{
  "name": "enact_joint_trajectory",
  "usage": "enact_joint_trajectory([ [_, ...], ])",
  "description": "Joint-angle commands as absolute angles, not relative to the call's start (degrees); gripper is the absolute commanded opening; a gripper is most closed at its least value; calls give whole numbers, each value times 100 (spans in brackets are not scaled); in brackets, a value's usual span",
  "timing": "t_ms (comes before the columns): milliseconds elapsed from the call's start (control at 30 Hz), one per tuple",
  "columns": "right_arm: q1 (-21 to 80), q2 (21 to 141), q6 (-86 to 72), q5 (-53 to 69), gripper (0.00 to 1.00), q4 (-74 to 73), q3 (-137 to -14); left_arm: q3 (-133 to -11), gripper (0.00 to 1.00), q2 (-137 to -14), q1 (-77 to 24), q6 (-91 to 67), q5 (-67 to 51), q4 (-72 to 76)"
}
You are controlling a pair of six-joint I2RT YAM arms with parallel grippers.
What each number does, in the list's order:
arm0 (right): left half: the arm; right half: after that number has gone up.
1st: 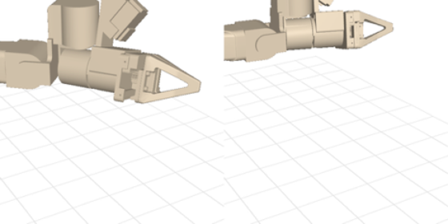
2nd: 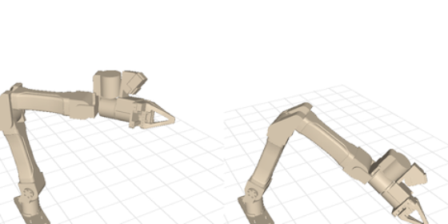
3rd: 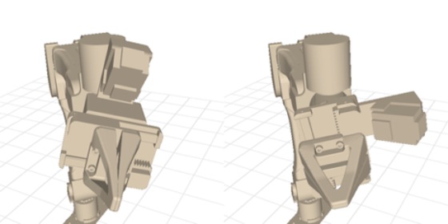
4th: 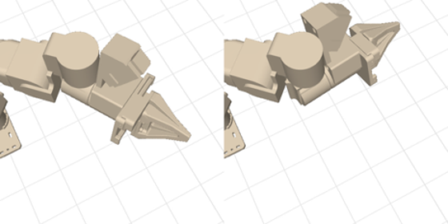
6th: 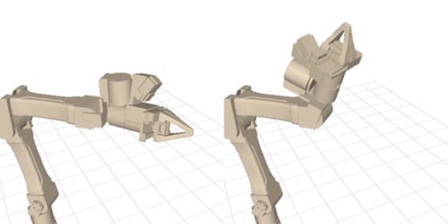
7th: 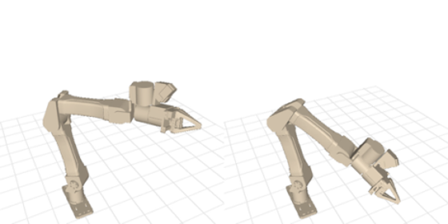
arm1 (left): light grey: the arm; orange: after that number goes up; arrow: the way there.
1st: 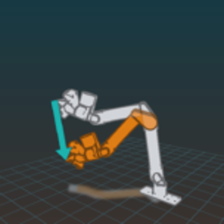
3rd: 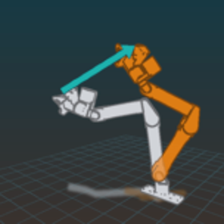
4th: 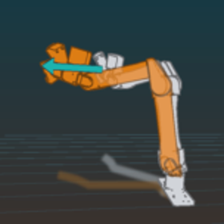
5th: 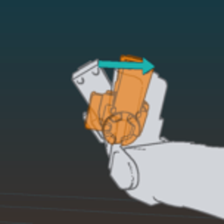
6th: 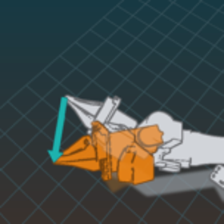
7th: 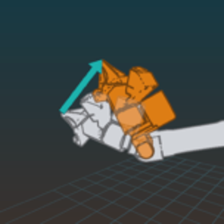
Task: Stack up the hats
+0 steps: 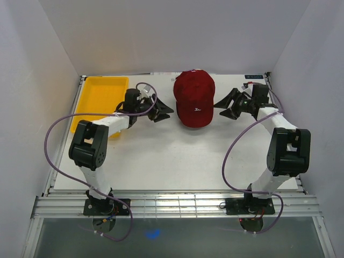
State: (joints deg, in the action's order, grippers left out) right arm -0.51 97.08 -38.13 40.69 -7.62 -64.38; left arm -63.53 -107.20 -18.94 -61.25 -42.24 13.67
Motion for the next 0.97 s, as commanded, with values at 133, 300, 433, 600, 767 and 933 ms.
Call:
enact_joint_trajectory([
  [133,-369,8755,-3297,3921,72,-1352,-6679,-6503,57,-9379,-1758,-4817,-4219,-322],
  [300,-422,7903,-2761,3402,74,-2090,-6882,-6899,57,-8353,-1758,-3853,-4000,-1510],
  [433,-422,7112,-2400,3059,79,-2433,-6750,-7101,57,-7586,-1758,-3165,-3578,-2495],
  [600,-413,5917,-2259,2444,96,-2698,-6338,-7216,58,-6918,-1749,-2874,-3331,-3164],
  [767,-413,5240,-2075,1952,90,-3084,-6091,-7242,58,-6461,-1749,-2848,-3384,-3418],
  [933,-413,4992,-1899,1881,89,-3234,-6073,-7146,58,-6188,-1749,-2821,-3331,-3498],
])
